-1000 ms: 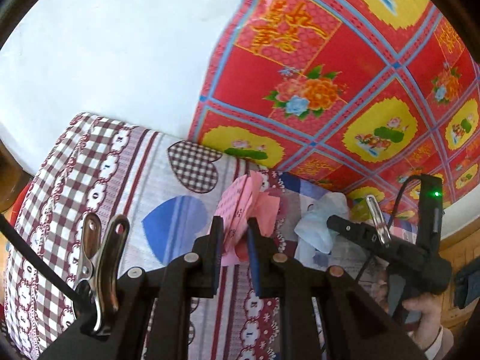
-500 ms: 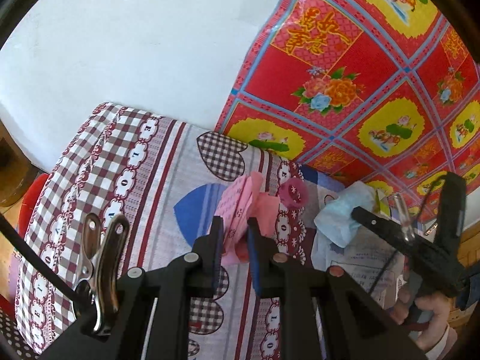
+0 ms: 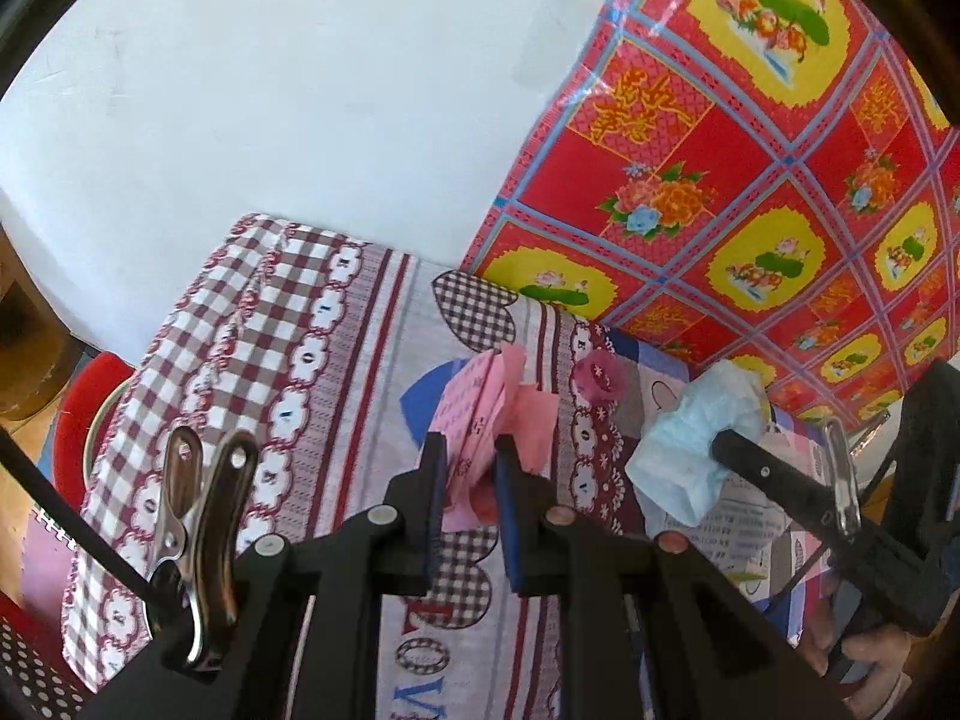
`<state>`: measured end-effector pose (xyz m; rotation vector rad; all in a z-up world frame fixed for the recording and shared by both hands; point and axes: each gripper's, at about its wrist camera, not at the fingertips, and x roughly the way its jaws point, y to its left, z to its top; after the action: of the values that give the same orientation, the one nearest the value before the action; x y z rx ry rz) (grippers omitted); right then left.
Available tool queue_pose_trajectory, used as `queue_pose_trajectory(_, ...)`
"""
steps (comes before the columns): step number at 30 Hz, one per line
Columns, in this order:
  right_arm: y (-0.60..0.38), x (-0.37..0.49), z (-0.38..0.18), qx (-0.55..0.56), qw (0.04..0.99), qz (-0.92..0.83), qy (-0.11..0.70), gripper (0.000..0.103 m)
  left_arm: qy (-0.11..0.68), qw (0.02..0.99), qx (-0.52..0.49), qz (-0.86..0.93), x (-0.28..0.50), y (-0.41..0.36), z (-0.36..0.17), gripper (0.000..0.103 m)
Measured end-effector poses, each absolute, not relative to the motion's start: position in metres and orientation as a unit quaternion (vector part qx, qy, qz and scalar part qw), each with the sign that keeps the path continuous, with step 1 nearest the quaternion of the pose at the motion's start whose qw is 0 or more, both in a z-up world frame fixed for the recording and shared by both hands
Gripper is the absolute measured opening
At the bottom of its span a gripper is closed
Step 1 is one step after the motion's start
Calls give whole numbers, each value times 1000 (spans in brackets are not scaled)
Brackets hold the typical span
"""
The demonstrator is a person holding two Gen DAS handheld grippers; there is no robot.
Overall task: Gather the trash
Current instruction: 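Carry the pink tissue with the left tool while the right tool carries the mask to the bucket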
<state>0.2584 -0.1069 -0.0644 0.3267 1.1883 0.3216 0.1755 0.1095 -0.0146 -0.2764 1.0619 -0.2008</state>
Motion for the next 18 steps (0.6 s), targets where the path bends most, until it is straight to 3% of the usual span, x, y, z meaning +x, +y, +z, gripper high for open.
queue_pose_trajectory(18, -58, 210, -33, 111, 799, 228, 546, 10, 494, 858, -143, -21, 122, 156, -1, 16)
